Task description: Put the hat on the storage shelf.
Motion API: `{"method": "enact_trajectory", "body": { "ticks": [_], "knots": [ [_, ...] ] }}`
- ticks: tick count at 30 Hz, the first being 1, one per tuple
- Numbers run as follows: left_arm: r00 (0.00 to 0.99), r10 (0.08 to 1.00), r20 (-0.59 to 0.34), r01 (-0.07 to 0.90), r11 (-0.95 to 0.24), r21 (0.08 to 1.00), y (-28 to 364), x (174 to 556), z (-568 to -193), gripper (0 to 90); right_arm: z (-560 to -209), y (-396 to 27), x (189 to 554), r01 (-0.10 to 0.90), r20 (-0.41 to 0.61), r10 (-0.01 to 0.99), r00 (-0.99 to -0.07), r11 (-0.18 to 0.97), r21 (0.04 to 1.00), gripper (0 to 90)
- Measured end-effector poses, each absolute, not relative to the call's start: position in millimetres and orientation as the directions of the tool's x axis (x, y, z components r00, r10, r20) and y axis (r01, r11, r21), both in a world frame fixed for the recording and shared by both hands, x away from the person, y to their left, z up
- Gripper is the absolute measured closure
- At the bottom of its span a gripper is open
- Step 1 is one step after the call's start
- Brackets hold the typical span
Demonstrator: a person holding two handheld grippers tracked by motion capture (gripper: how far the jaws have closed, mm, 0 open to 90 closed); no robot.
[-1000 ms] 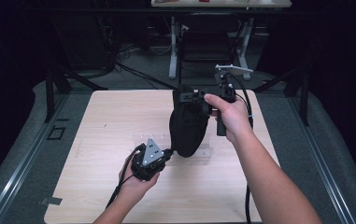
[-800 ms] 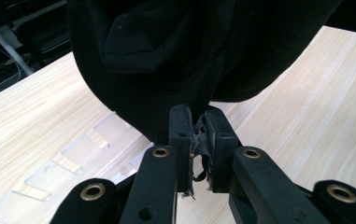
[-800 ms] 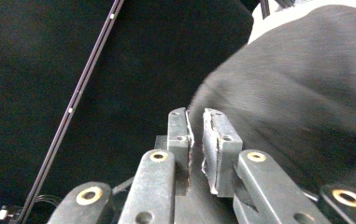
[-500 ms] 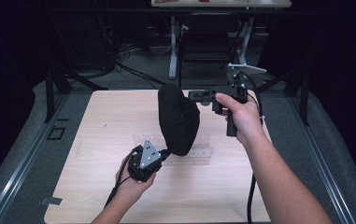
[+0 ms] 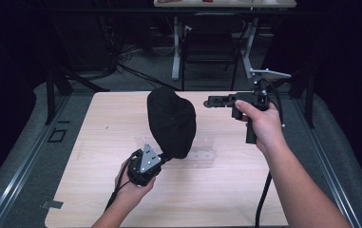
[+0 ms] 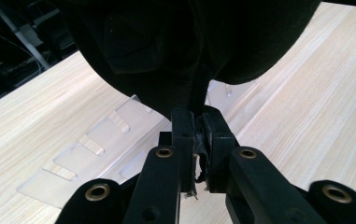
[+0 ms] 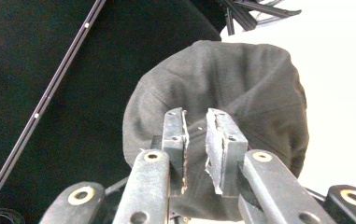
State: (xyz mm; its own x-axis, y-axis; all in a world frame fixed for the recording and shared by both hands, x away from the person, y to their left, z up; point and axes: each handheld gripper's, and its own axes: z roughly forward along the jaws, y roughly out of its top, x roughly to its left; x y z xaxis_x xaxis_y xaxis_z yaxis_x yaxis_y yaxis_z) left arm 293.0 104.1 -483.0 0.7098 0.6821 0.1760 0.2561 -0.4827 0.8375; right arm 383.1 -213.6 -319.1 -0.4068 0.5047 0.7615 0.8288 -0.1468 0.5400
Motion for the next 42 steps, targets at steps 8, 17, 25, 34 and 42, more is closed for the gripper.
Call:
{"method": "enact_trajectory", "body": {
  "ticks": [8,17,25,34,42],
  "knots": [
    [0.707,0.685,0.175,0.269,-0.490,0.829,110.3,294.0,-488.6,85.9,-322.4,-226.8,375.1,0.819,0.737,0.538,-0.409,-0.140,0.556,77.1],
    [0.690,0.711,0.139,0.316,-0.469,0.825,119.5,296.5,-506.0,85.6,-319.3,-238.8,366.4,0.798,0.708,0.568,-0.420,-0.142,0.586,76.4],
    [0.678,0.727,0.108,0.337,-0.438,0.833,127.4,294.0,-513.9,85.0,-322.3,-247.8,359.2,0.788,0.697,0.586,-0.414,-0.152,0.596,73.6],
    [0.666,0.745,0.042,0.355,-0.366,0.861,142.8,287.5,-510.8,75.2,-325.2,-251.3,347.6,0.759,0.628,0.655,-0.420,-0.126,0.639,71.0],
    [0.639,0.769,-0.009,0.391,-0.315,0.865,166.6,280.1,-512.0,61.7,-333.8,-255.7,339.3,0.748,0.590,0.695,-0.410,-0.113,0.653,70.2]
  ]
}}
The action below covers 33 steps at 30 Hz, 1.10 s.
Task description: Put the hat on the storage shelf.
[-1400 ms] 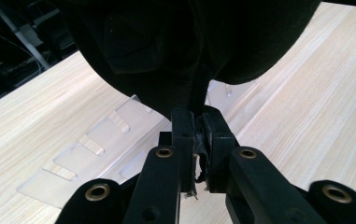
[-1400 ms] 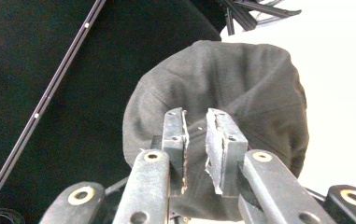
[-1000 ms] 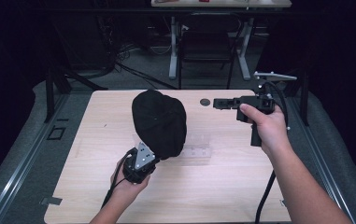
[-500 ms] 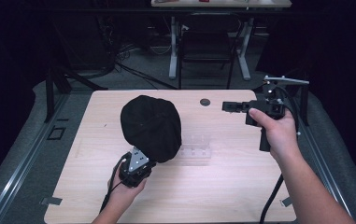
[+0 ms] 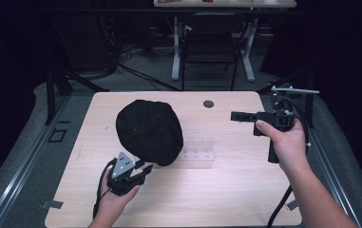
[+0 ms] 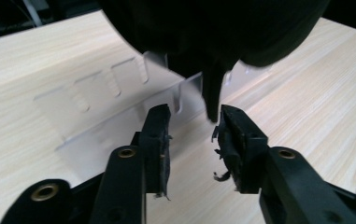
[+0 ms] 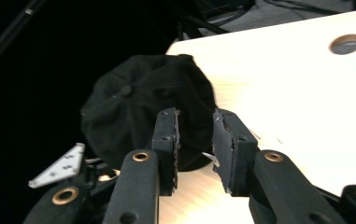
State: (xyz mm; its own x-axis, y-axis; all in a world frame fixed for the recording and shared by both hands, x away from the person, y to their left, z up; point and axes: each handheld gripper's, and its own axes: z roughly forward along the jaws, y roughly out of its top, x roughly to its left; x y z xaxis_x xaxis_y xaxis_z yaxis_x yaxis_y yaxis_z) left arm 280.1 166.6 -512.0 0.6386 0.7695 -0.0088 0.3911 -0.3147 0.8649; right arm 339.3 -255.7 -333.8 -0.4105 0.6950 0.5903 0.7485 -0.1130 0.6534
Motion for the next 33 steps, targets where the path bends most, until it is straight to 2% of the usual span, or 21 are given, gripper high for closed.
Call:
{"method": "enact_trajectory", "body": {
  "ticks": [11,24,33],
  "knots": [
    [0.545,0.833,-0.102,0.495,-0.221,0.840,211.0,278.6,-522.0,46.7,-345.7,-268.8,320.5,0.723,0.520,0.757,-0.395,-0.093,0.685,67.7],
    [0.491,0.863,-0.115,0.532,-0.193,0.824,235.4,274.2,-545.0,46.9,-391.6,-281.8,303.8,0.701,0.403,0.849,-0.343,-0.054,0.711,60.6],
    [0.466,0.877,-0.119,0.534,-0.172,0.828,243.8,274.9,-551.2,46.6,-436.1,-276.1,276.9,0.603,0.272,0.889,-0.370,0.007,0.797,50.6]
  ]
}}
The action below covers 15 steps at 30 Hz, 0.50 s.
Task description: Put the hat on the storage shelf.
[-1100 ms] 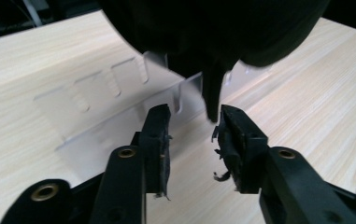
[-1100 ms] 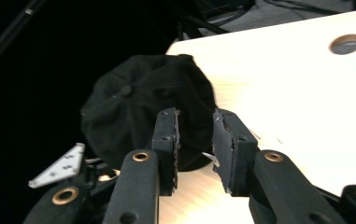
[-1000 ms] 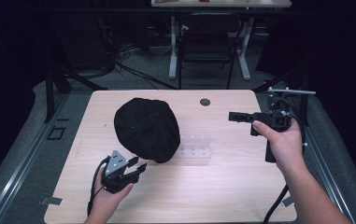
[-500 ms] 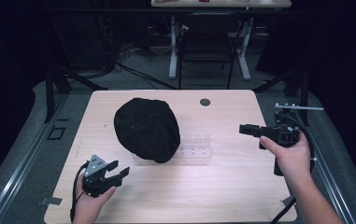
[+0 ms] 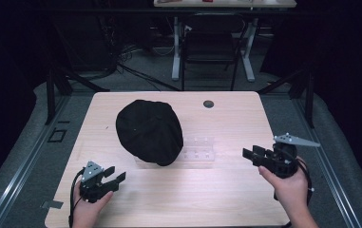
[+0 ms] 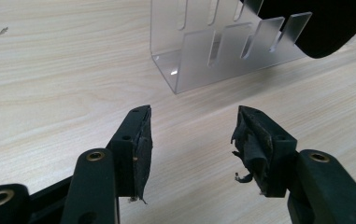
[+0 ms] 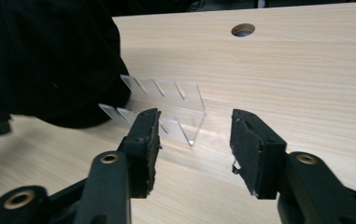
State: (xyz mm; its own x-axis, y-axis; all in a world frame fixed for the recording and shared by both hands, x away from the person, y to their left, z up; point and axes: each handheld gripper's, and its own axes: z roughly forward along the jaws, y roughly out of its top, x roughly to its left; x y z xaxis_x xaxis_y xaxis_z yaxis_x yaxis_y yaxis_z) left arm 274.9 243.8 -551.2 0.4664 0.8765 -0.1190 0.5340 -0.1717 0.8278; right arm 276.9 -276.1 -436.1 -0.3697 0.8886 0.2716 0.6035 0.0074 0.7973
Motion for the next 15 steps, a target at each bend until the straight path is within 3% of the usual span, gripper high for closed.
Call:
{"method": "enact_trajectory", "body": {
  "ticks": [5,15],
  "knots": [
    [0.463,0.878,-0.123,0.535,-0.166,0.829,245.0,274.9,-553.4,46.6,-467.1,-271.1,265.4,0.565,0.172,0.915,-0.364,0.070,0.822,46.6],
    [0.463,0.876,-0.137,0.544,-0.159,0.824,245.1,276.0,-557.1,46.4,-519.3,-273.2,252.9,0.580,0.181,0.922,-0.343,0.056,0.812,45.3]
  ]
}}
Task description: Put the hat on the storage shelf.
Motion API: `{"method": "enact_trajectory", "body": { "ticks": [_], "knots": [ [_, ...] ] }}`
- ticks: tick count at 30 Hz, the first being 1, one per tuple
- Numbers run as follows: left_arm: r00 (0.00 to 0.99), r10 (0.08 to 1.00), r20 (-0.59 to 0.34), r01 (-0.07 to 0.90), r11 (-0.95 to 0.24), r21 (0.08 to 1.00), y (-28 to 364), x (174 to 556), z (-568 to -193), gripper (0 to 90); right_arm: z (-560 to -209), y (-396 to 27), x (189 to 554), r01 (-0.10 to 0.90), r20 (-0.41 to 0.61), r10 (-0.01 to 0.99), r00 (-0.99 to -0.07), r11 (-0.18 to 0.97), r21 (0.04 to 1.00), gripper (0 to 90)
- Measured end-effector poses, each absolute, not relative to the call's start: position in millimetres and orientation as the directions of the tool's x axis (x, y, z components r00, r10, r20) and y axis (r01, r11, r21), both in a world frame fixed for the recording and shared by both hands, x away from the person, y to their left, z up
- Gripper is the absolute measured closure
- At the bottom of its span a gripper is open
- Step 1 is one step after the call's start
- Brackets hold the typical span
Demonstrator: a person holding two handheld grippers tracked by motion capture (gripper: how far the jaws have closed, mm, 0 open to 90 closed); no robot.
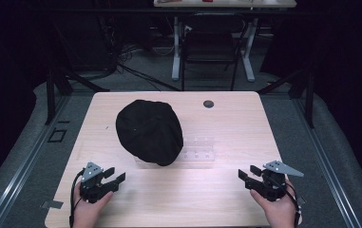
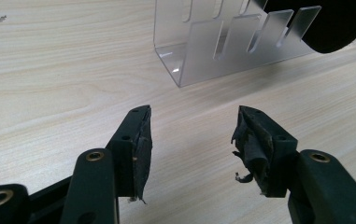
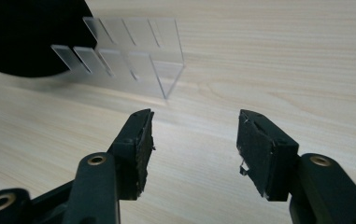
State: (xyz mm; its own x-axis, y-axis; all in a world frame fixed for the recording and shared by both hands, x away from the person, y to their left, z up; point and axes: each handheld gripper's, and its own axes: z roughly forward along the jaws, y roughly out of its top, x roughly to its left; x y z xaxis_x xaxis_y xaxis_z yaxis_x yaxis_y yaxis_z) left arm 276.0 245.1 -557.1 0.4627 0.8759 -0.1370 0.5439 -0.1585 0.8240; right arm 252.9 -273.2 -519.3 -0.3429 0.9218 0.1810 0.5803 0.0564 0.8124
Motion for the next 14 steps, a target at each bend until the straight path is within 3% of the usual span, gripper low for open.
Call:
{"method": "enact_trajectory", "body": {
  "ticks": [9,14],
  "knots": [
    [0.480,0.871,-0.108,0.525,-0.187,0.830,238.5,274.9,-557.3,46.5,-539.7,-279.4,248.4,0.535,0.130,0.931,-0.340,0.078,0.841,44.3],
    [0.493,0.862,-0.117,0.510,-0.178,0.842,235.4,273.4,-552.6,46.5,-544.6,-283.8,248.7,0.559,0.175,0.912,-0.370,0.068,0.826,44.5]
  ]
}}
